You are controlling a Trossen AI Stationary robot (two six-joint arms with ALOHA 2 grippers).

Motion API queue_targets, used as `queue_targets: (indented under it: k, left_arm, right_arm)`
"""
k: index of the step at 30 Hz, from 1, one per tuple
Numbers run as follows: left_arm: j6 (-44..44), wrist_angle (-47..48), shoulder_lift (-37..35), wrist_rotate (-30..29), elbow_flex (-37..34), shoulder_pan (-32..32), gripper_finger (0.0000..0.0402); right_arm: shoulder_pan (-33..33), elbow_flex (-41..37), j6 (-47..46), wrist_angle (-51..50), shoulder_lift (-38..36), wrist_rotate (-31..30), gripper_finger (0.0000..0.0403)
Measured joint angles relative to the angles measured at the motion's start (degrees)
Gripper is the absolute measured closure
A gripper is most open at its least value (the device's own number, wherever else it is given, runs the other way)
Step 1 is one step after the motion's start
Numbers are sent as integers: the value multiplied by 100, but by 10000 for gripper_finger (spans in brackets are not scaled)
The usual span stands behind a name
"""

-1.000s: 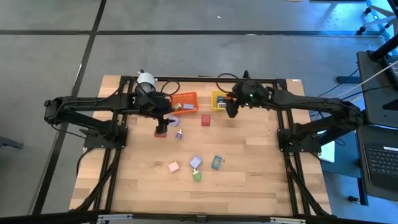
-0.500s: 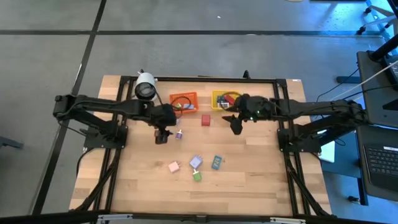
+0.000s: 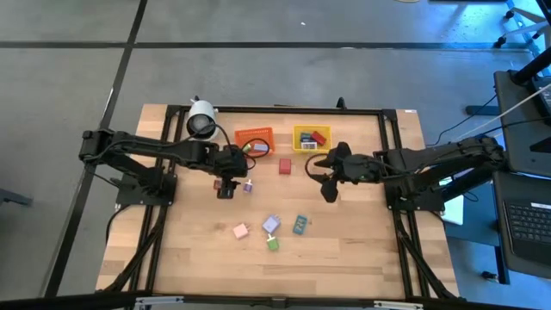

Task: Pick & Place Office items
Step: Put the dark blue charger adapter into the yellow bin

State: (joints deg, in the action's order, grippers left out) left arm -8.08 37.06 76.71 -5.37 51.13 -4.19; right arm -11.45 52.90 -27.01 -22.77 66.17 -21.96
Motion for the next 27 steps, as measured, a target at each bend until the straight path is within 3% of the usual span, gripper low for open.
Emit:
queue_targets:
  k: [10, 17, 27]
  left_arm:
    - [-126, -4, 415, 299, 1, 4, 176]
    - [-423, -359, 1000, 91, 0, 121, 176]
    - [-343, -620, 1054, 430, 0, 121, 176]
  right_arm:
    - [-395, -2, -150, -2, 2, -260, 179]
    - [-522, -2, -216, -2, 2, -314, 179]
    - [-532, -2, -216, -2, 2, -314, 179]
